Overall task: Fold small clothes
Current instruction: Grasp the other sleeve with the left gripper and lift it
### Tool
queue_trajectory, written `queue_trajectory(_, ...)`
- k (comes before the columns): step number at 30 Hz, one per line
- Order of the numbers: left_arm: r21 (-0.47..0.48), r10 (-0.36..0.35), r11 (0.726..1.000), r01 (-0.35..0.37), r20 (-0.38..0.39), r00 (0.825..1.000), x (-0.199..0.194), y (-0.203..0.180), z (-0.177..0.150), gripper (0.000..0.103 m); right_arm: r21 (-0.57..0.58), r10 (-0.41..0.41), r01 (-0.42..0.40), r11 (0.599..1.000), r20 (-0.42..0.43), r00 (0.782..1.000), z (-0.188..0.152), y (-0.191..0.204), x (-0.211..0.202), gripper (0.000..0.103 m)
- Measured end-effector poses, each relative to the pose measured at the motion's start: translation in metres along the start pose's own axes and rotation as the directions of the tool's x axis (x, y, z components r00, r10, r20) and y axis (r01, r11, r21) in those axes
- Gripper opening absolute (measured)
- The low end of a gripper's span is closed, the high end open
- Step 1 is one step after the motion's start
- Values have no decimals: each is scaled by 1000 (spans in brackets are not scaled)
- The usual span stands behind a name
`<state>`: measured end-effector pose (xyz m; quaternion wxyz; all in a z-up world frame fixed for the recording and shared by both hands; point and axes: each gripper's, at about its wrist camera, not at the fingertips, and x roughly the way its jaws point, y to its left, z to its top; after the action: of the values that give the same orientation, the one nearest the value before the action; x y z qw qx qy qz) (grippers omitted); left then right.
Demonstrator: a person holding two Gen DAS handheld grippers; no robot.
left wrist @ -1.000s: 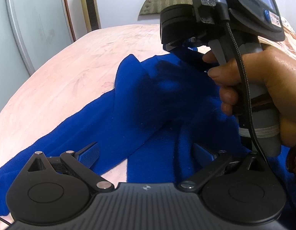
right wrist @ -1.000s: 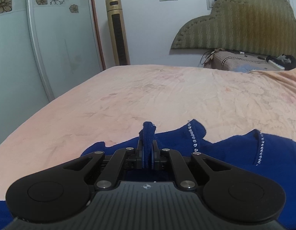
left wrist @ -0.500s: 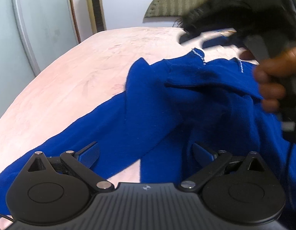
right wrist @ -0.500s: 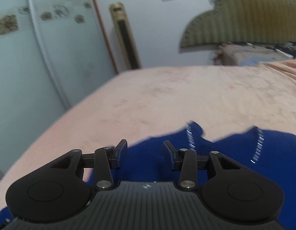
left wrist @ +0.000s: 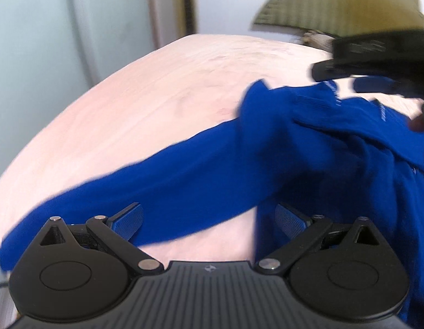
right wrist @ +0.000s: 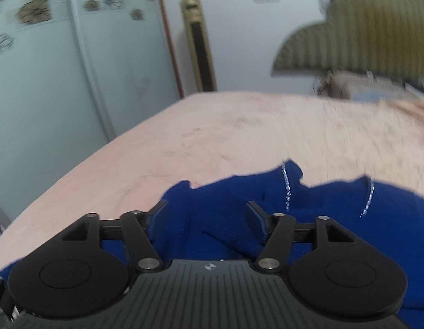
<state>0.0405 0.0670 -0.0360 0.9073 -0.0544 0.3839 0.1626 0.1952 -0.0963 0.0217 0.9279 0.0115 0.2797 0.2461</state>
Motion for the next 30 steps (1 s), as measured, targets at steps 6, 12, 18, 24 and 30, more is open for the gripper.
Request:
queue_trajectory(6,-210,-48,977,30,-79,996,-4,39,-22,103,-12,45,-45,999,1,999,-8,7,-14,75)
queue_trajectory(12,-551,-202,811,197,53,978,-4,100,-35,102,-28,50,-51,998,-15,999,-17,16,-22,77)
queue_trajectory(18,-766,-239,552,329,233,943,9,157,-49,102,-13,28,-28,1000,-13,1000,-21,12,-22,81)
queue_trajectory(24,-857,-210,446,256,178,961,27,186,-47,22,-14,21,-21,1000,-28,999,-27,11,-19,81)
queue_trajectory(30,-807,-178,535,251,182,967,28,192,-34,5,-34,17,-19,999,-46,999,-31,11,-17,83)
